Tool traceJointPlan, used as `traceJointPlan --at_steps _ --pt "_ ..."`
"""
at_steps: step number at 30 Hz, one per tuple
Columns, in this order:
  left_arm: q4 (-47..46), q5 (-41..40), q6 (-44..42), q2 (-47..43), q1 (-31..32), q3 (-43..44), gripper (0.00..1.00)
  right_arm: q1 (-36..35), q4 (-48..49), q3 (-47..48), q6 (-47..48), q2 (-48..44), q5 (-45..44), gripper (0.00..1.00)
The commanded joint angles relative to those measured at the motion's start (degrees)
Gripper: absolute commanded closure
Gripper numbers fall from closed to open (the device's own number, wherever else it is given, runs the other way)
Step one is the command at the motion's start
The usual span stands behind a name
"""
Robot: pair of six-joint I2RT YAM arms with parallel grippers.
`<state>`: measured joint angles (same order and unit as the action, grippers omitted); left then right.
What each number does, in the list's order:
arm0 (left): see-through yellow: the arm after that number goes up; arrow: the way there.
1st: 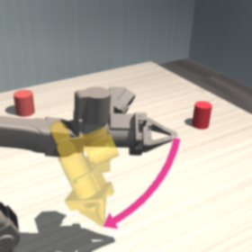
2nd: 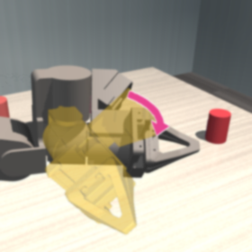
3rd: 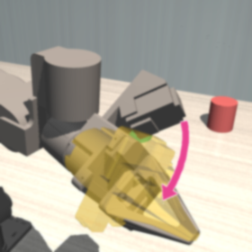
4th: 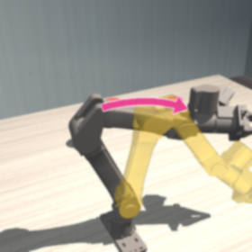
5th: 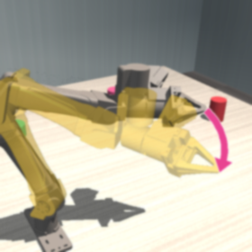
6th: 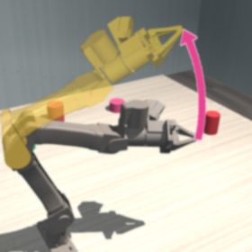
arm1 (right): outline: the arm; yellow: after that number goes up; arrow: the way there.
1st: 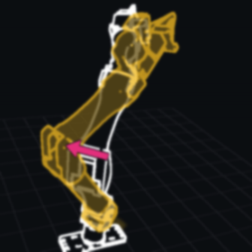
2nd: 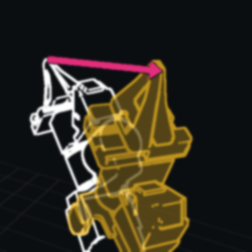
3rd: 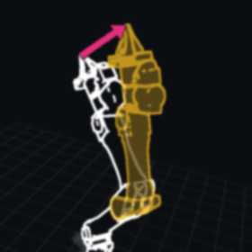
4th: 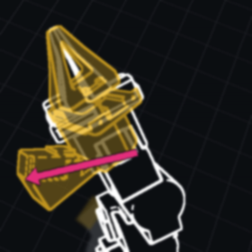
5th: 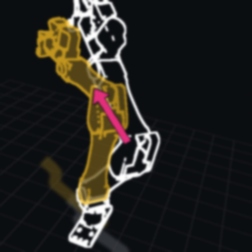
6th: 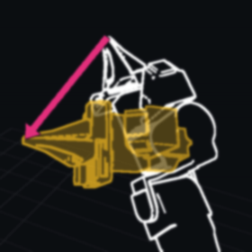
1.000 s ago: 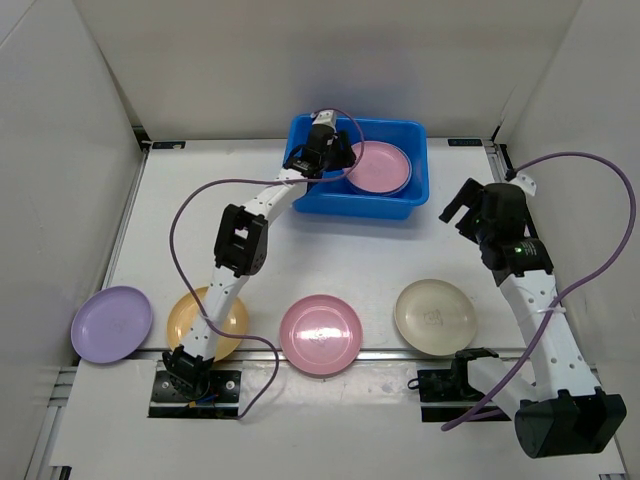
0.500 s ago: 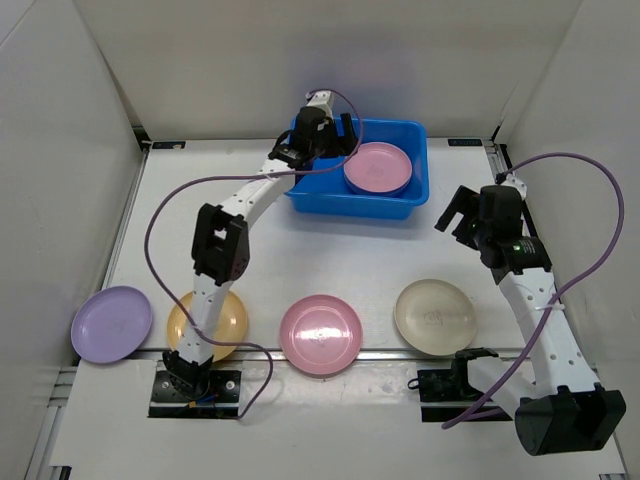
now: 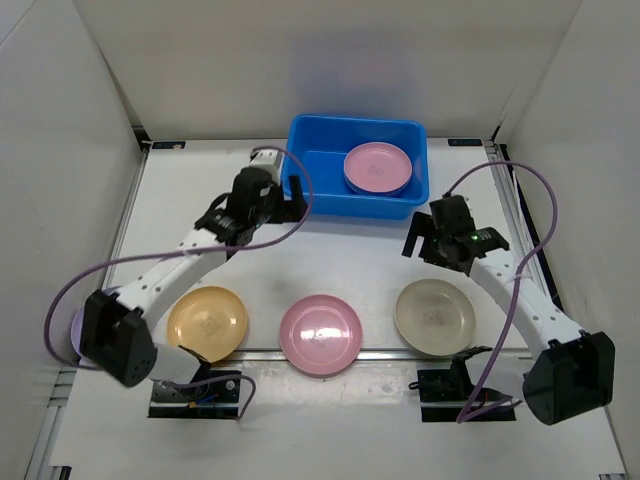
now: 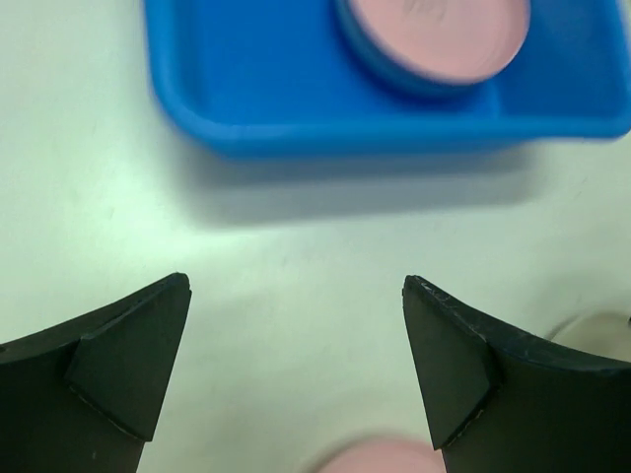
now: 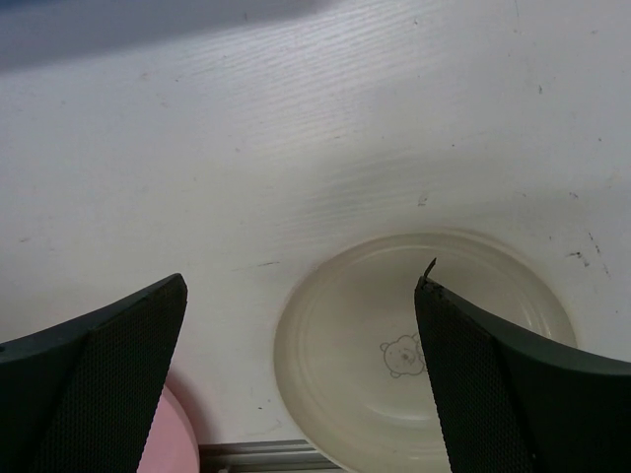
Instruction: Place the plates into the plastic bin on the countertop
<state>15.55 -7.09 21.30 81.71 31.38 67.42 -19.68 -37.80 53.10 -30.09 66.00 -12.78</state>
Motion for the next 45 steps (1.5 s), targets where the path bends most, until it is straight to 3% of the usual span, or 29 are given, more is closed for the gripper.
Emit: traceJointPlan --at_steps 1,9,17,18,22,27,33,36,40,45 --pt "4.1 -2.8 3.7 -9.3 0.2 -7.4 0.01 -1.1 -2.1 0.7 -2.6 1.5 -2.8 0.01" --pt "12.4 -7.0 8.2 -22.3 0.4 -13.5 0.01 -4.8 -1.9 -0.9 -6.8 7.0 -4.4 0.02" --pt "16.1 -9.9 8.2 -23.5 0.4 -12.6 0.01 -9.1 -2.2 -4.0 -14.9 14.7 -9.0 0.12" --pt "16.3 -10.0 8.2 -23.4 0.4 -12.6 0.01 -9.6 -2.3 -3.9 -15.6 15.4 -9.2 0.2" --pt "16.4 -10.0 8.1 -23.0 0.4 -12.4 0.01 -10.1 -2.8 -4.3 -19.7 18.7 -10.9 0.33" --pt "16.6 -10.1 8.0 -22.3 0.4 -11.9 0.01 -10.6 -0.5 -5.5 -20.7 21.5 -12.5 0.38" --pt "16.8 -10.7 7.7 -23.0 0.4 -11.0 0.01 -10.6 0.2 -5.2 -22.3 23.2 -13.9 0.74" --pt "17.8 -11.6 7.4 -23.0 0.4 -9.9 0.01 -11.1 -2.6 -3.3 -22.1 21.9 -15.7 1.0" --pt "18.2 -12.9 6.6 -23.4 0.4 -9.2 0.01 -14.1 -6.5 2.5 -19.1 18.6 -19.5 1.0" --pt "18.2 -14.7 5.4 -21.9 0.4 -7.8 0.01 -23.5 -17.7 11.6 -19.8 12.9 -28.0 1.0"
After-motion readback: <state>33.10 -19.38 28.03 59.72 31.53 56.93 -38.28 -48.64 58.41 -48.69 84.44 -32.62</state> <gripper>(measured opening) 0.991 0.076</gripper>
